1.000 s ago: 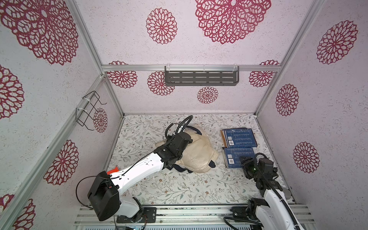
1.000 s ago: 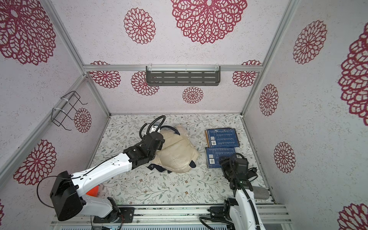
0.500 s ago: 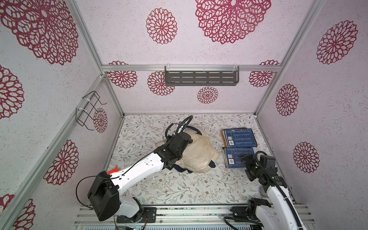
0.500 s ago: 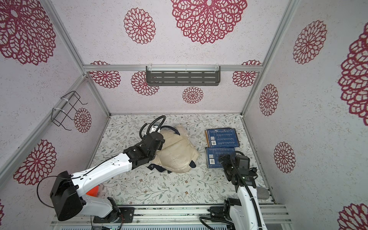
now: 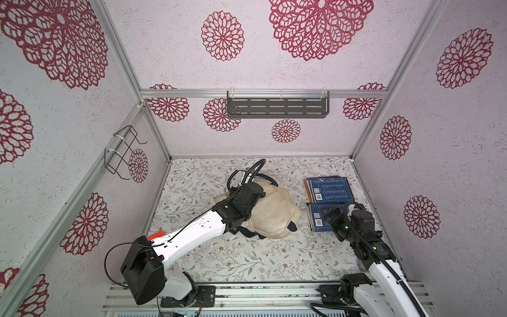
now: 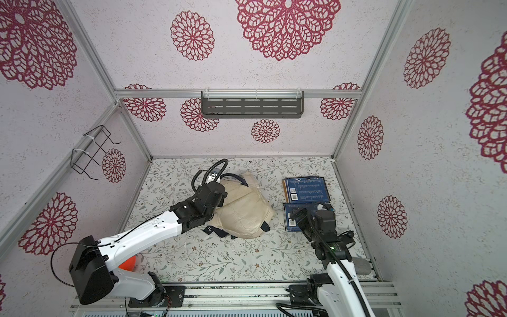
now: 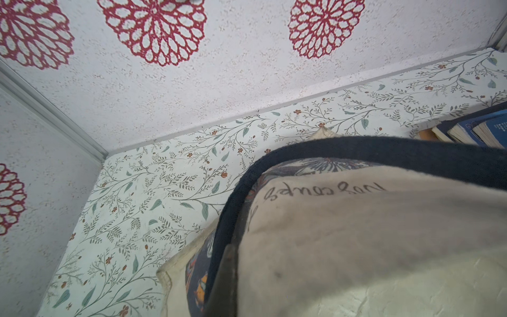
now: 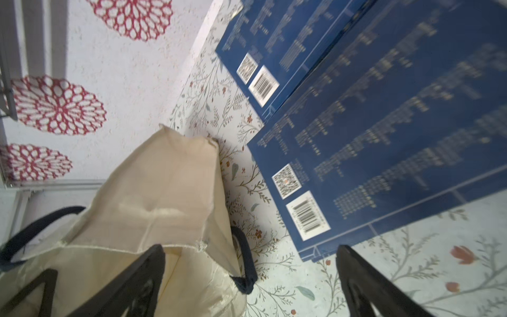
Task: Take out the books from the canvas bag
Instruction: Adjust the canvas bag at the center of the board.
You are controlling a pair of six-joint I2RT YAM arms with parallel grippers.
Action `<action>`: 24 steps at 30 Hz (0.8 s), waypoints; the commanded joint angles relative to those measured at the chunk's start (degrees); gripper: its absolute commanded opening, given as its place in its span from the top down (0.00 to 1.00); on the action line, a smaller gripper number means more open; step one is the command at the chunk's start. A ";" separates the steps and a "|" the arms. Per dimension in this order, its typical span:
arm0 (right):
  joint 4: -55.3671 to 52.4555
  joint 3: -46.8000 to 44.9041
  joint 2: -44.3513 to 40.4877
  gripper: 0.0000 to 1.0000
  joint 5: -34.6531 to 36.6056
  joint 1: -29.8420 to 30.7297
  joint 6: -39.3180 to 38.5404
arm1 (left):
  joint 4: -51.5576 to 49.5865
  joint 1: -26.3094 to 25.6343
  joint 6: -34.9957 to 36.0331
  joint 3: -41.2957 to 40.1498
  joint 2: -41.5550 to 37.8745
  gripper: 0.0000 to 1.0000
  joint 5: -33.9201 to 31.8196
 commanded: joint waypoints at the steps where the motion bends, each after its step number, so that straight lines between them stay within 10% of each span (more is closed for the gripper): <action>1: 4.38 2.30 2.59 0.01 5.04 6.14 -0.13 | -1.62 0.66 -3.57 1.70 -0.72 1.00 0.44; 24: 17.36 -0.61 14.26 0.04 21.49 37.21 7.54 | -9.05 2.20 -8.49 8.60 1.05 1.00 1.59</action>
